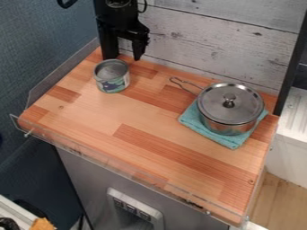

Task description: Move the can to lower left of the table

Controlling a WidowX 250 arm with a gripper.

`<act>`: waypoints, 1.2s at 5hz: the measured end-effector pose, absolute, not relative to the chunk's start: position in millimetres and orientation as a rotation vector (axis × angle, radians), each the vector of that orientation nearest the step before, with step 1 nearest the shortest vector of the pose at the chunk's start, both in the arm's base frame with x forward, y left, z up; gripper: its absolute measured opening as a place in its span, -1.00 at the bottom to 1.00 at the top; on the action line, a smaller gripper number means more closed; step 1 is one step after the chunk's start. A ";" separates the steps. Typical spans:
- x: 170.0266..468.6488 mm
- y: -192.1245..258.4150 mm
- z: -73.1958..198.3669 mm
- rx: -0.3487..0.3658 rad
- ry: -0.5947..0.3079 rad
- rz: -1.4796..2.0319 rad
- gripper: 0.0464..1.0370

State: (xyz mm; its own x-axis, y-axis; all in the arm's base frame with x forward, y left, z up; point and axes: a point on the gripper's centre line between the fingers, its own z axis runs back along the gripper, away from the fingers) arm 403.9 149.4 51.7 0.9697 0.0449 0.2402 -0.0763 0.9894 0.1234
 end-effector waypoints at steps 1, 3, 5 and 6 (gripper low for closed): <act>405.4 151.3 37.2 0.139 -0.231 0.083 0.93; 419.0 137.5 29.0 0.146 -0.253 0.064 0.93; 396.5 126.1 19.1 0.126 -0.191 0.101 0.93; 370.4 117.1 32.6 0.109 -0.201 0.154 0.93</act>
State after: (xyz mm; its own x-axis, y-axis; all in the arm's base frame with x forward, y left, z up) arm 370.4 117.1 32.6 0.9683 0.1408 0.2064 -0.1626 0.9823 0.0926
